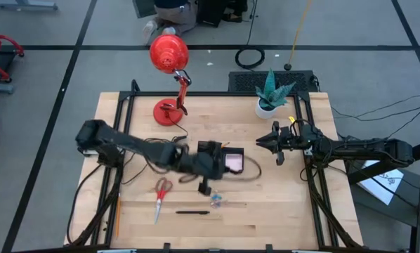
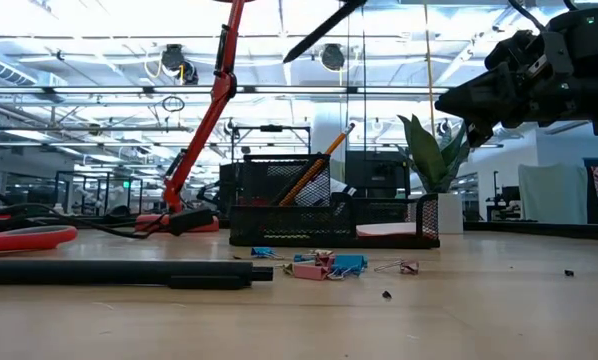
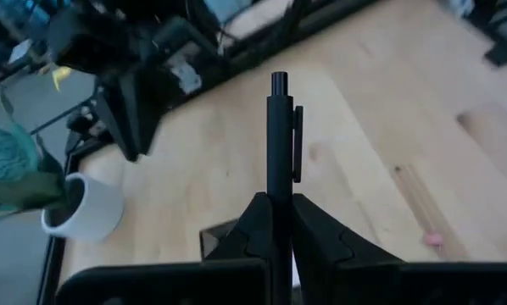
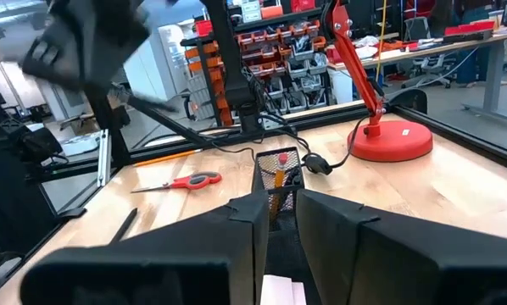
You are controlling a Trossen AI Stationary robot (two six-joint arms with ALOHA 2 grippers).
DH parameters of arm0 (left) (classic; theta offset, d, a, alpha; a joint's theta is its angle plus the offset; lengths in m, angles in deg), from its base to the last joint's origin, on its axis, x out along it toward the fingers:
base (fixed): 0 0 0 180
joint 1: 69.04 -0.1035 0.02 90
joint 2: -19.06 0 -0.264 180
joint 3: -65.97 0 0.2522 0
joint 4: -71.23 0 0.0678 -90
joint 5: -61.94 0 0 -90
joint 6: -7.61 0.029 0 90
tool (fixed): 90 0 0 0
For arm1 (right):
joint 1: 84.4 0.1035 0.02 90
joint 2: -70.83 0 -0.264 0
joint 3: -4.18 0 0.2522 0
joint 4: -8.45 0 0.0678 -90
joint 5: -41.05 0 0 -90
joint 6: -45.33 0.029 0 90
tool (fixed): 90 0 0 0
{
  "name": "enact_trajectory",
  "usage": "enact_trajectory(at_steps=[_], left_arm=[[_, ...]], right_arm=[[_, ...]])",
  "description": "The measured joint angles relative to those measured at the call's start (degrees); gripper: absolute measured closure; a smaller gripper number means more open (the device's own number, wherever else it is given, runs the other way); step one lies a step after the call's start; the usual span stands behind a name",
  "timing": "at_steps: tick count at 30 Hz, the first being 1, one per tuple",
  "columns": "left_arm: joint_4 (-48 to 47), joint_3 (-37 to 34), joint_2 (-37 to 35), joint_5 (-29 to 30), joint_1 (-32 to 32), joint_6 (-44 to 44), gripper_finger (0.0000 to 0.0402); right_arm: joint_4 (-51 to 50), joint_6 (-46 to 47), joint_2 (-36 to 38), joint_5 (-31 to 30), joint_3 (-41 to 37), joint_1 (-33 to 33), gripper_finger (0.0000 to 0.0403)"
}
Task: Pick and place office supplies into organizer
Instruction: Put the black pen into the black desk organizer
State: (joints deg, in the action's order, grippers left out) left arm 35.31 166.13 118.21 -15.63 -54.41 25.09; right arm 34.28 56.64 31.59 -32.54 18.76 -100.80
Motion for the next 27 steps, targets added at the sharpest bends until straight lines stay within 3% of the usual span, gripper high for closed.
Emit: enact_trajectory(at_steps=[8,18,27], left_arm=[[9.41,-10.35,-5.36,-7.68,-8.65,1.51,0.0391],[39.02,-29.98,-7.0,-27.56,-20.96,-0.99,0.039],[50.23,-39.85,-7.08,-29.4,-23.0,-4.06,0.0389]], right_arm=[[-0.35,0.0,0.0,0.13,0.0,0.0,0.0344],[-2.99,-3.17,-0.07,-0.29,0.0,0.0,0.0344],[-3.03,-3.08,-0.07,-3.15,0.0,-0.02,0.0344]])
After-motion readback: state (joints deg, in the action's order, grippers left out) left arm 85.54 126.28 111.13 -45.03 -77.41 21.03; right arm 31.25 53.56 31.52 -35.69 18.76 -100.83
